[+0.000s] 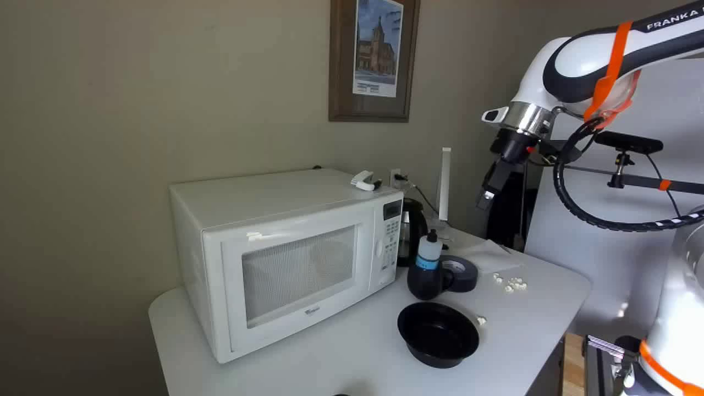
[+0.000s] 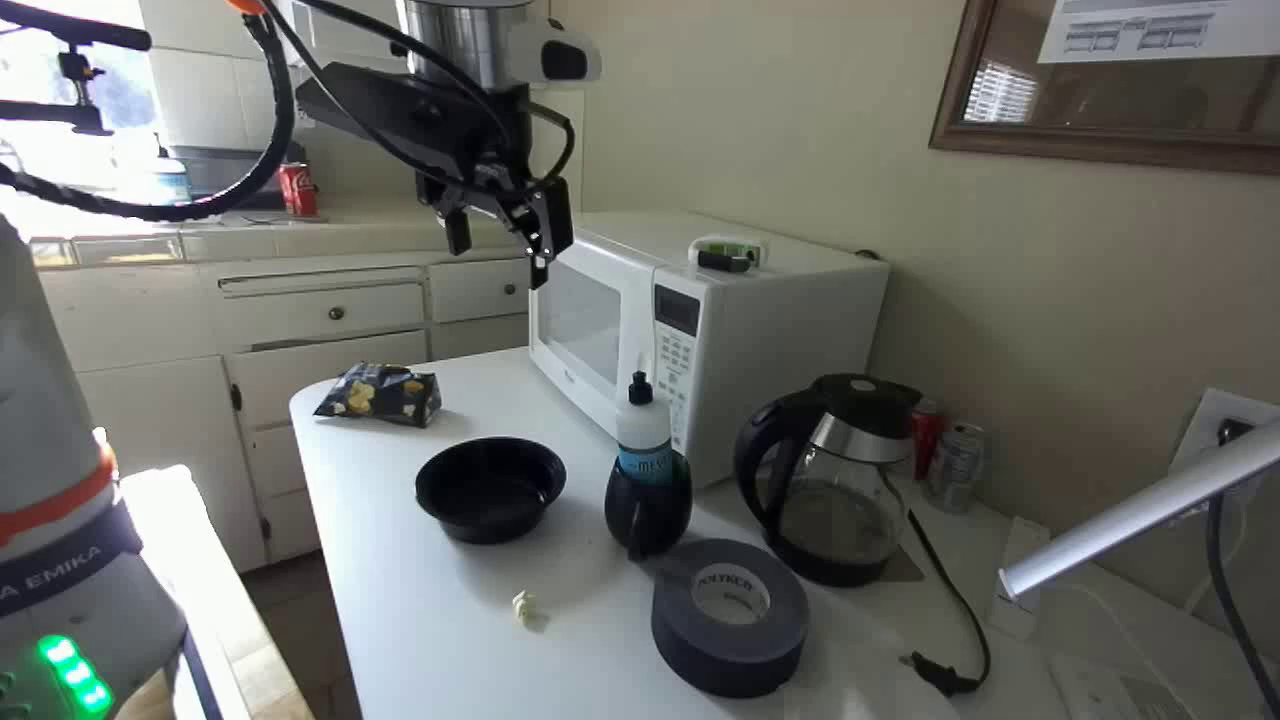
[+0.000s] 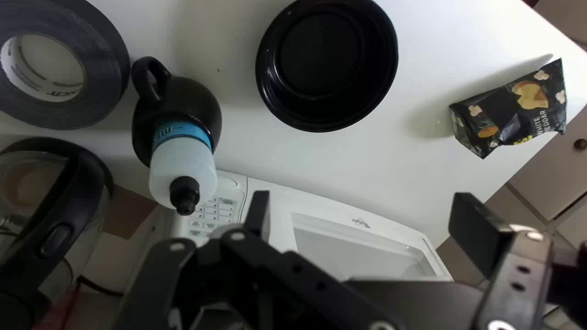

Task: Remove the brush from on top of the microwave and put it on the table

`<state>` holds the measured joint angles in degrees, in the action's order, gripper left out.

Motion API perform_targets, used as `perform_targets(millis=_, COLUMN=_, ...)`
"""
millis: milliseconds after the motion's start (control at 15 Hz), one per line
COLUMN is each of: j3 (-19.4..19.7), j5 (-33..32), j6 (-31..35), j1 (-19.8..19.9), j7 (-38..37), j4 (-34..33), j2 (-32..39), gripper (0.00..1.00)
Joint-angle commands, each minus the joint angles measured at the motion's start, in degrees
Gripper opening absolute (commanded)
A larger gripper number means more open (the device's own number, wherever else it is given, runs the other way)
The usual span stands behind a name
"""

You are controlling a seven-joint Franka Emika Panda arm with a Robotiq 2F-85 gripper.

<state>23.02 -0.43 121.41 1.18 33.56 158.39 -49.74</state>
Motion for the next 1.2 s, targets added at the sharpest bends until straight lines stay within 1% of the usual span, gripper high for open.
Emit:
perform_targets(millis=0, j3=-0.62, j5=0.63, j6=-0.29, j1=0.61, j7=0.45, j4=0.74, j2=0.28, gripper=1.0)
perform_targets(millis=133, j3=-0.69, j5=0.67, j6=-0.29, j1=0.64, j7=0.48, j4=2.16, j2=0.52, gripper=1.0)
perform_targets(millis=333, j3=-0.71, j5=0.68, j6=-0.29, j1=0.61, j7=0.49, j4=2.12, j2=0.83, gripper=1.0)
perform_targets(millis=600, j3=-3.31, j5=4.44, j6=7.77, j1=-0.05, j7=-6.8, j4=0.52, j2=1.68, gripper=1.0)
perform_targets(millis=733, j3=-6.42, j5=5.47, j6=13.76, j1=0.23, j7=-12.94, j4=-0.18, j2=3.45, gripper=1.0)
perform_targets(millis=867, j3=-10.85, j5=5.32, j6=20.58, j1=0.74, j7=-20.22, j4=-2.02, j2=6.94, gripper=1.0)
perform_targets(millis=1000, j3=-15.67, j5=4.17, j6=25.38, j1=2.29, j7=-28.46, j4=-5.32, j2=11.89, gripper=1.0)
perform_targets(millis=1067, j3=-17.87, j5=3.51, j6=26.9, j1=3.5, j7=-32.33, j4=-6.94, j2=14.22, gripper=1.0)
perform_targets(millis=1133, j3=-19.99, j5=2.74, j6=26.12, j1=4.88, j7=-36.09, j4=-9.72, j2=16.59, gripper=1.0)
